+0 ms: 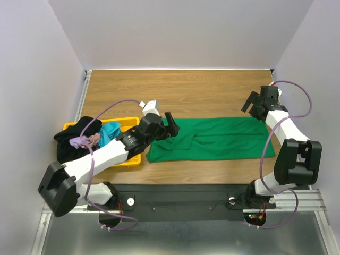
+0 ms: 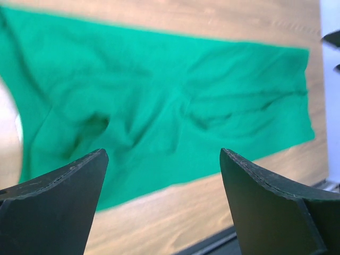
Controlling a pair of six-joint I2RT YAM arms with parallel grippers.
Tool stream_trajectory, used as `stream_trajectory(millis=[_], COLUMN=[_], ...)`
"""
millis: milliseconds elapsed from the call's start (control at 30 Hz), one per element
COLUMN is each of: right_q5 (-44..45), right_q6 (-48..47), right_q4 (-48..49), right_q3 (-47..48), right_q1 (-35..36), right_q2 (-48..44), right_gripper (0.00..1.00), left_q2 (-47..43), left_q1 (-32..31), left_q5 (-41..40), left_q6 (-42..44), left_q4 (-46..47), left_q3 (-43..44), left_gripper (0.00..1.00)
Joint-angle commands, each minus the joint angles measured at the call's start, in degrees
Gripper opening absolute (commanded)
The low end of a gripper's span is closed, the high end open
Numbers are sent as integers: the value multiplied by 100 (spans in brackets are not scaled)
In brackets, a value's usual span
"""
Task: Fold and stack the t-shirts
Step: Fold the tshirt
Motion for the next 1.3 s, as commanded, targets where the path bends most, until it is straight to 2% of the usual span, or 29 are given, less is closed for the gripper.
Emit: stream_trajectory(millis=[0, 200, 333, 500, 567, 700, 867, 900, 967, 1000, 1067, 1100, 1200, 1267], right_q5=[-920, -1167, -1087, -1334, -1360, -1641, -1598, -1598, -1554, -1554, -1711, -1782, -1931, -2107], right_q6=[-80, -53, 70, 219, 280, 447, 1000, 1071, 1307, 1387, 1598, 1695, 2117, 2441], right_q4=[198, 312, 339, 427, 436, 436, 462, 488, 497, 497, 497, 497, 506, 550], right_q3=[-184, -272, -211, -263, -385, -755, -1554, -1851, -2125, -2248, -2661, -2802, -3408, -3829], right_q1=[37, 37, 37, 37, 37, 37, 177, 308, 476, 616, 889, 1133, 1785, 2101], right_q2=[24, 332, 639, 982, 1044, 904, 351, 63, -229, -474, -756, -1071, -1582, -2022], right_gripper=[100, 100, 100, 100, 100, 100, 100, 100, 100, 100, 100, 100, 100, 100], left_q2=[659, 2004, 2488, 3094, 3435, 4051, 5027, 5446, 5949, 6482, 7273, 7513, 8261, 8490], left_q1=[67, 75, 102, 461, 698, 989, 1446, 1507, 1622, 1640, 1675, 1675, 1684, 1693], left_q5=[27, 1038, 1005, 1083, 1415, 1487, 1268, 1189, 1162, 1171, 1267, 1293, 1486, 1775], left_q6=[279, 358, 122, -134, -160, 15, 366, 445, 577, 717, 789, 841, 859, 859], left_q4=[476, 918, 813, 996, 1085, 1156, 576, 306, -152, -511, -969, -1215, -1297, -1131], left_q3=[583, 954, 586, 102, 136, 698, 2805, 3670, 4675, 5646, 6653, 7493, 8744, 9065], left_gripper=[99, 99, 98, 99, 98, 98, 99, 99, 98, 99, 99, 99, 99, 99])
